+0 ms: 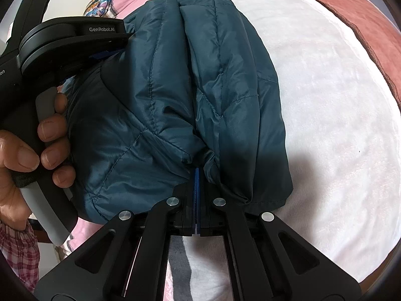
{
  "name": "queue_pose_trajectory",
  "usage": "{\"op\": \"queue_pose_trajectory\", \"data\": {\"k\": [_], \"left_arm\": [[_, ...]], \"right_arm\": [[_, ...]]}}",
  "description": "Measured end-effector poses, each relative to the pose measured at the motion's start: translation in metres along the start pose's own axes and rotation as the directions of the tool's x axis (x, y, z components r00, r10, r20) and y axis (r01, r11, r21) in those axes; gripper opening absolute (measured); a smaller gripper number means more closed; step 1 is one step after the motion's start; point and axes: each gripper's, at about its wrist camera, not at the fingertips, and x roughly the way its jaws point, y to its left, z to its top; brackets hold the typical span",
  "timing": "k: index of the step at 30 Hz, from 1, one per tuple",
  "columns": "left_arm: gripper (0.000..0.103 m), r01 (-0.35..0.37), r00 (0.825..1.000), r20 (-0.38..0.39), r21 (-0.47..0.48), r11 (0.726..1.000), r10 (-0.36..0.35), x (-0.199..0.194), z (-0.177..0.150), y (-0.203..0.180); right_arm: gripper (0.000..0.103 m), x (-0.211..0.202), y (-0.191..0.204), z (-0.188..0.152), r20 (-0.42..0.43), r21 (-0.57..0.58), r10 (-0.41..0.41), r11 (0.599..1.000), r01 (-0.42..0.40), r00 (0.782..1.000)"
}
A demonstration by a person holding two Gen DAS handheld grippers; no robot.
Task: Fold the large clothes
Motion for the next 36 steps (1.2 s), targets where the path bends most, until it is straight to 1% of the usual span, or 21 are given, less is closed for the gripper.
{"op": "queue_pose_trajectory", "data": {"k": [3, 5, 6, 7, 8, 9, 10, 11, 12, 15, 18, 21, 23, 24, 26, 27, 28, 31, 33, 36], "left_arm": [[0.023, -0.005, 1.000, -0.007, 0.014, 1.000, 0.005, -0.002, 0.002, -0.001], [0.024, 0.011, 1.000, -0.018, 0.025, 1.000, -0.010, -0.007, 0.005, 0.001], [0.029, 0.026, 0.999, -0.023, 0.017, 1.000, -0.025, -0.011, 0.007, 0.002], [0.038, 0.055, 0.998, -0.025, -0.001, 0.999, -0.055, -0.017, 0.009, 0.006], [0.042, 0.099, 0.995, -0.019, -0.025, 0.995, -0.100, -0.027, 0.011, 0.012], [0.045, 0.118, 0.993, -0.011, -0.032, 0.993, -0.118, -0.035, 0.012, 0.015], [0.051, 0.112, 0.994, 0.002, -0.028, 0.993, -0.112, -0.044, 0.012, 0.017], [0.053, 0.087, 0.996, 0.029, -0.017, 0.996, -0.087, -0.059, 0.010, 0.021], [0.055, 0.081, 0.996, 0.046, -0.006, 0.997, -0.080, -0.069, 0.007, 0.022], [0.057, 0.064, 0.995, 0.075, 0.007, 0.998, -0.064, -0.100, -0.013, 0.033], [0.060, 0.055, 0.995, 0.080, -0.018, 0.998, -0.053, -0.125, -0.045, 0.050], [0.061, 0.053, 0.997, 0.058, -0.072, 0.996, -0.048, -0.141, -0.084, 0.068], [0.061, 0.043, 0.999, 0.031, -0.105, 0.994, -0.040, -0.147, -0.112, 0.079], [0.061, 0.043, 0.999, 0.023, -0.120, 0.992, -0.040, -0.149, -0.121, 0.083], [0.061, 0.059, 0.998, 0.001, -0.159, 0.985, -0.059, -0.152, -0.143, 0.094], [0.061, 0.060, 0.998, -0.003, -0.170, 0.984, -0.061, -0.153, -0.150, 0.097], [0.061, 0.060, 0.998, -0.008, -0.184, 0.981, -0.063, -0.154, -0.158, 0.103], [0.060, 0.068, 0.998, 0.000, -0.218, 0.973, -0.069, -0.159, -0.170, 0.116], [0.060, 0.087, 0.996, 0.014, -0.248, 0.965, -0.087, -0.162, -0.173, 0.123], [0.060, 0.108, 0.994, 0.032, -0.273, 0.956, -0.103, -0.160, -0.167, 0.129]], "right_arm": [[0.000, 0.000, 0.001, -0.001, -0.005, 0.006, 0.000, 1.000, 0.000, 1.000], [0.000, -0.001, 0.002, 0.000, -0.010, 0.012, -0.002, 1.000, 0.002, 1.000], [0.000, 0.000, 0.002, 0.000, -0.012, 0.012, -0.003, 1.000, 0.003, 1.000], [0.000, -0.001, 0.002, 0.000, -0.012, 0.010, -0.005, 1.000, 0.005, 1.000], [0.000, -0.001, 0.002, 0.000, -0.012, 0.012, -0.006, 1.000, 0.006, 1.000], [0.000, -0.001, 0.003, 0.000, -0.011, 0.014, -0.008, 1.000, 0.008, 1.000], [0.000, -0.001, 0.002, 0.000, -0.010, 0.015, -0.010, 1.000, 0.010, 1.000], [0.000, 0.000, 0.004, 0.000, -0.009, 0.014, -0.012, 1.000, 0.013, 1.000], [0.000, 0.000, 0.005, 0.000, -0.010, 0.013, -0.014, 1.000, 0.014, 1.000], [0.000, -0.001, 0.006, 0.000, -0.018, 0.011, -0.016, 1.000, 0.016, 1.000], [0.000, -0.004, 0.009, 0.003, -0.031, 0.014, -0.012, 1.000, 0.012, 0.999], [0.000, -0.009, 0.008, 0.005, -0.037, 0.037, 0.001, 0.999, 0.000, 0.999], [0.000, -0.012, 0.006, 0.004, -0.032, 0.054, 0.013, 0.998, -0.011, 0.999], [0.000, -0.014, 0.005, 0.002, -0.029, 0.064, 0.017, 0.998, -0.015, 0.999], [0.000, -0.024, 0.002, -0.003, -0.016, 0.102, 0.032, 0.994, -0.030, 0.999], [0.004, -0.031, 0.002, -0.008, 0.001, 0.120, 0.047, 0.992, -0.046, 0.999], [0.004, -0.039, 0.002, -0.012, 0.019, 0.130, 0.053, 0.990, -0.055, 0.998], [0.005, -0.071, 0.006, -0.027, 0.091, 0.099, 0.025, 0.995, -0.034, 0.996], [0.005, -0.085, 0.005, -0.035, 0.123, 0.089, 0.012, 0.996, -0.023, 0.992], [0.005, -0.099, 0.000, -0.045, 0.154, 0.105, 0.039, 0.993, -0.055, 0.987]]}}
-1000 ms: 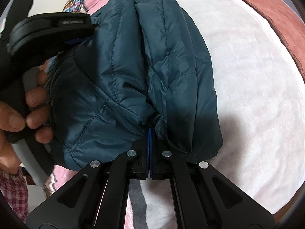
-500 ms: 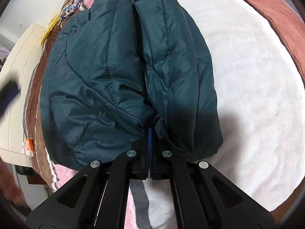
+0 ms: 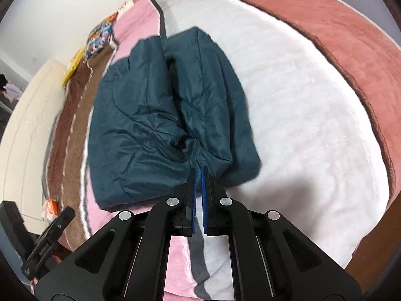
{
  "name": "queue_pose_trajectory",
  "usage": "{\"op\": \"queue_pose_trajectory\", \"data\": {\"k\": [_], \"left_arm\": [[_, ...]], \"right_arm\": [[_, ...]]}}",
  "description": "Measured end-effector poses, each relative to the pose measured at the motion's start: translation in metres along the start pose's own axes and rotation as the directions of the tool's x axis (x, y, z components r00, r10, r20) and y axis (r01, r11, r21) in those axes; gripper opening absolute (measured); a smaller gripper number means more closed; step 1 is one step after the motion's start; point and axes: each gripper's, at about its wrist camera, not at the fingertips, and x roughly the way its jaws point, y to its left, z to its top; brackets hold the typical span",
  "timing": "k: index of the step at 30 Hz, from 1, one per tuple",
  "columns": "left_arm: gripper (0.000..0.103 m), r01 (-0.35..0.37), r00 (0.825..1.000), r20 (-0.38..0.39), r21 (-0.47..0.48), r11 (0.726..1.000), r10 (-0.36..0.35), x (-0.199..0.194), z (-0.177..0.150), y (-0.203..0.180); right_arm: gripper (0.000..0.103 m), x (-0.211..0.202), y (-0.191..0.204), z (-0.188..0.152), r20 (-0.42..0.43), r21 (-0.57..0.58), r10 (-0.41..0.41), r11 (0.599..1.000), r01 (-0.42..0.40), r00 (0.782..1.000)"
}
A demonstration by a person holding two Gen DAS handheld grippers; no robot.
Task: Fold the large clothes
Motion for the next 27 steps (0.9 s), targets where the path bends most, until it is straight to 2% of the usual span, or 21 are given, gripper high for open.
{"op": "queue_pose_trajectory", "data": {"k": [7, 11, 13, 16, 18, 20, 21, 22, 23, 24, 25, 27], "left_arm": [[0.060, 0.017, 0.999, -0.040, 0.023, 1.000, -0.016, 0.026, -0.004, -0.012], [0.060, 0.004, 0.996, -0.094, 0.028, 1.000, -0.001, 0.051, -0.006, -0.008], [0.060, -0.005, 0.992, -0.125, 0.026, 1.000, 0.008, 0.061, -0.010, -0.005], [0.060, 0.044, 0.987, -0.157, -0.001, 0.999, -0.044, 0.063, -0.012, 0.003], [0.060, 0.093, 0.985, -0.147, -0.005, 0.996, -0.092, 0.055, -0.008, 0.006], [0.065, 0.121, 0.985, -0.125, 0.003, 0.993, -0.119, 0.047, -0.001, 0.009], [0.071, 0.126, 0.986, -0.112, 0.005, 0.992, -0.125, 0.043, 0.002, 0.009], [0.074, 0.133, 0.987, -0.094, 0.002, 0.991, -0.132, 0.040, 0.007, 0.012], [0.074, 0.137, 0.988, -0.077, -0.007, 0.991, -0.137, 0.038, 0.013, 0.014], [0.074, 0.140, 0.988, -0.070, -0.013, 0.990, -0.140, 0.038, 0.017, 0.016], [0.076, 0.143, 0.987, -0.064, -0.022, 0.989, -0.144, 0.039, 0.022, 0.018], [0.079, 0.151, 0.987, -0.057, -0.037, 0.988, -0.153, 0.045, 0.033, 0.021]], "right_arm": [[0.005, 0.013, 0.010, 0.004, -0.036, 0.030, 0.057, 0.998, -0.056, 0.998], [0.005, 0.038, 0.007, 0.010, -0.085, 0.012, -0.040, 0.999, 0.041, 0.996], [0.005, 0.047, 0.008, 0.009, -0.109, 0.007, -0.054, 0.998, 0.055, 0.993], [0.004, 0.053, 0.007, 0.011, -0.129, -0.007, -0.061, 0.998, 0.060, 0.990], [0.005, 0.046, 0.008, 0.013, -0.132, -0.020, -0.053, 0.999, 0.050, 0.990], [0.005, 0.035, 0.008, 0.021, -0.111, -0.021, -0.021, 1.000, 0.018, 0.994], [0.013, 0.030, 0.007, 0.025, -0.097, -0.020, -0.001, 1.000, -0.001, 0.995], [0.026, 0.020, 0.005, 0.031, -0.069, -0.018, 0.016, 1.000, -0.017, 0.997], [0.034, 0.014, 0.003, 0.037, -0.046, -0.015, 0.018, 1.000, -0.019, 0.999], [0.047, 0.006, 0.002, 0.042, -0.017, -0.009, 0.016, 1.000, -0.016, 1.000], [0.054, -0.001, -0.002, 0.049, 0.016, -0.001, 0.014, 1.000, -0.014, 1.000], [0.058, -0.003, -0.009, 0.061, 0.031, 0.003, 0.011, 1.000, -0.011, 0.999]]}}
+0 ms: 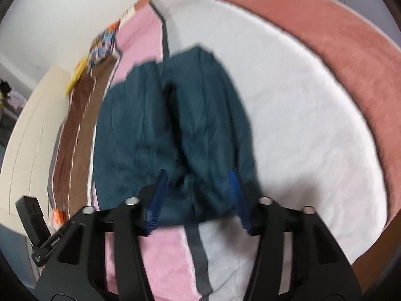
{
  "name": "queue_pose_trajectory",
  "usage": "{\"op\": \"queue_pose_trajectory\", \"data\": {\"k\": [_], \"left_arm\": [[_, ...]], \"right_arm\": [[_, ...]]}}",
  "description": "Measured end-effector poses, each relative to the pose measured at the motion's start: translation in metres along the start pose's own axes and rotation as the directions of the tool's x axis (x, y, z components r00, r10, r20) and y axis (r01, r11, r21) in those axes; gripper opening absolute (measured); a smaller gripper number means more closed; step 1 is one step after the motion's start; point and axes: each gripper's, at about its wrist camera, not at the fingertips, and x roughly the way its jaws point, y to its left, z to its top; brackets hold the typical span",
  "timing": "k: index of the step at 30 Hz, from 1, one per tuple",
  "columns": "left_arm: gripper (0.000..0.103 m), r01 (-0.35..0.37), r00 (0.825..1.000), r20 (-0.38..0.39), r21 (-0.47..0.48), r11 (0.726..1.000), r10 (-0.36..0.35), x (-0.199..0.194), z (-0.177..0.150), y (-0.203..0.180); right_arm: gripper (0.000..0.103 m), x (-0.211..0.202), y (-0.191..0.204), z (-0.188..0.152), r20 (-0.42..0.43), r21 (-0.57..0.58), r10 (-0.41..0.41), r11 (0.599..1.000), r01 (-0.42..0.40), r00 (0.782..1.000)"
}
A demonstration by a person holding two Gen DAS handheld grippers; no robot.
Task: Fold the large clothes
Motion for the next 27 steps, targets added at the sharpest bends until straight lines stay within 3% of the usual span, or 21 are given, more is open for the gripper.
{"op": "queue_pose_trajectory", "data": {"k": [2, 6, 12, 16, 27], "left_arm": [[0.079, 0.005, 1.000, -0.008, -0.015, 1.000, -0.005, 0.007, 0.009, 0.002], [0.079, 0.018, 0.999, -0.029, -0.048, 0.999, -0.020, 0.020, 0.018, 0.007], [0.079, 0.072, 0.997, -0.022, -0.072, 0.995, -0.074, 0.027, 0.026, 0.013], [0.079, 0.106, 0.994, -0.025, -0.075, 0.992, -0.108, 0.032, 0.031, 0.015], [0.084, 0.176, 0.982, -0.034, -0.144, 0.974, -0.183, 0.056, 0.048, 0.029]], "right_arm": [[0.064, 0.010, -0.007, 0.010, -0.032, 0.014, -0.010, 1.000, 0.010, 0.999], [0.065, 0.038, -0.023, 0.021, -0.095, 0.058, -0.021, 0.998, 0.027, 0.995], [0.065, 0.057, -0.044, 0.038, -0.081, 0.087, 0.006, 0.996, 0.001, 0.997], [0.065, 0.073, -0.051, 0.038, -0.119, 0.074, -0.013, 0.997, 0.022, 0.993], [0.069, 0.105, -0.082, 0.027, -0.159, 0.178, 0.102, 0.981, -0.073, 0.982]]}}
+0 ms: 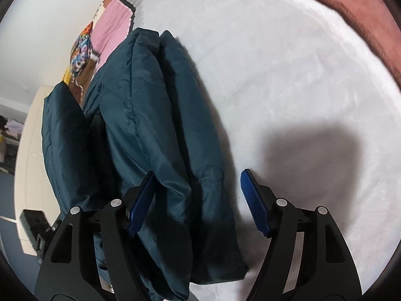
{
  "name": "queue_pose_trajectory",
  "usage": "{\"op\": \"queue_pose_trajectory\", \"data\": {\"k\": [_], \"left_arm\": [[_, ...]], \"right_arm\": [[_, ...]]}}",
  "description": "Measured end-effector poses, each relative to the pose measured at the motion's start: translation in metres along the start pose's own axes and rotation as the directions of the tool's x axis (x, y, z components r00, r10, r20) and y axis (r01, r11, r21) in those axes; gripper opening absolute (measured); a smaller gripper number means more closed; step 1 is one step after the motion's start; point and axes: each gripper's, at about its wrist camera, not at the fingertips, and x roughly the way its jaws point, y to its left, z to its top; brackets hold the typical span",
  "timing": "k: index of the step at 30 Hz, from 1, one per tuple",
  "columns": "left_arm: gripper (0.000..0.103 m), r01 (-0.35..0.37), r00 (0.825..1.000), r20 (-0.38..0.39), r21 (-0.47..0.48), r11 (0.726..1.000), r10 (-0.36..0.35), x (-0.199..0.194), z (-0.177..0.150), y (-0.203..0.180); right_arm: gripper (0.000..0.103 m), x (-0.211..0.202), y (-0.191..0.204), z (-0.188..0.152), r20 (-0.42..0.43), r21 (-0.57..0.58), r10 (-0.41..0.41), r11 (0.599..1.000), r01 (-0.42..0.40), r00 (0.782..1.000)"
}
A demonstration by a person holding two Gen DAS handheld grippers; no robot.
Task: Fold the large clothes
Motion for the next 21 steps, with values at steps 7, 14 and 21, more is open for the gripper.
{"op": "queue_pose_trajectory", "data": {"k": [7, 14, 21], "left_arm": [[0.095, 0.052, 0.998, -0.028, -0.084, 0.995, -0.054, 0.021, 0.000, 0.015], [0.077, 0.061, 0.998, -0.032, -0.053, 0.997, -0.062, 0.023, -0.005, 0.009], [0.047, 0.000, 0.999, 0.049, 0.082, 0.997, -0.004, 0.000, -0.006, -0.005]], "right_arm": [[0.070, 0.008, -0.005, -0.002, -0.020, 0.008, 0.000, 1.000, 0.000, 1.000], [0.027, 0.020, 0.021, 0.000, -0.040, -0.050, 0.034, 0.998, -0.036, 0.999], [0.015, 0.015, 0.059, -0.016, 0.043, -0.197, -0.063, 0.978, 0.070, 0.997]]}}
